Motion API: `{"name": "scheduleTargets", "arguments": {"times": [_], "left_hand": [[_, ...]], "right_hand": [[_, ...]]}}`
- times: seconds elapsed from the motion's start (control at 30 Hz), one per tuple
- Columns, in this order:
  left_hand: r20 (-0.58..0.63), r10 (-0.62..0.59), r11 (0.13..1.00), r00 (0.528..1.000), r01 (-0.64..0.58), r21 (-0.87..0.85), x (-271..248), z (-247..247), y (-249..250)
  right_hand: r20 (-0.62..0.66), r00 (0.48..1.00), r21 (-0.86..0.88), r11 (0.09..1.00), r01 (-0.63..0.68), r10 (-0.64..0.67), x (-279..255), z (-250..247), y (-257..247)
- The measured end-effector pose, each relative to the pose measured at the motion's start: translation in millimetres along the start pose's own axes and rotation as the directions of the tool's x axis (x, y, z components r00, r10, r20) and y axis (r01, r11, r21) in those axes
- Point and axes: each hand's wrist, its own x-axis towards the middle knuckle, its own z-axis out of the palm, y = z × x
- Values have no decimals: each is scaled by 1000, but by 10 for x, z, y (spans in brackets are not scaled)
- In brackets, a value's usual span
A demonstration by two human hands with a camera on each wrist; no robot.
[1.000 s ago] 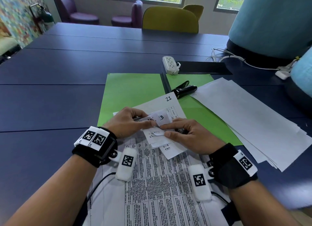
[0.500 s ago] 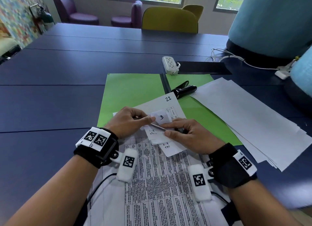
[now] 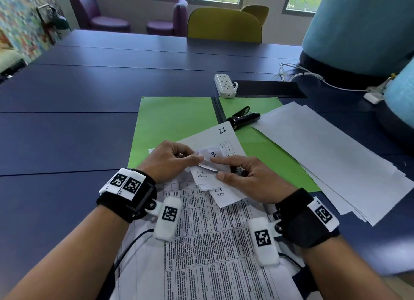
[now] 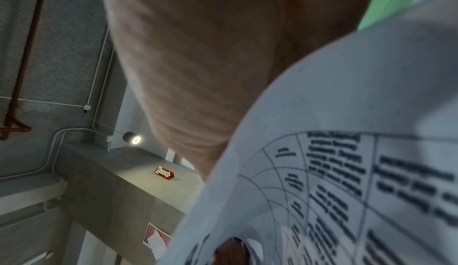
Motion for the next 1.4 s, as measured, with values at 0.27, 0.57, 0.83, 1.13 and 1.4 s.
{"name": "scheduleTargets", "arguments": {"times": [0.27,0.57,0.83,1.13,1.4], "left_hand": [[-6,0,1000,1000,0,-10,25,7,-24],[8,-55,998,998,55,-2,-16,11,35],[16,-49,999,999,49,9,-20,3,51],[14,2,1000,1000,-2,-4,-5,-1,9],[9,-35,999,999,35,32,-5,-11,23]], "right_hand": [[30,999,-107,994,-17,20,51,17,23],[-33,999,13,999,-40,40,-17,12,-29],[-22,999,-43,998,-50,49,-17,10,-46],[3,999,-37,999,-36,36,16,29,19],[-8,1000,-90,996,-26,25,20,21,39]]}}
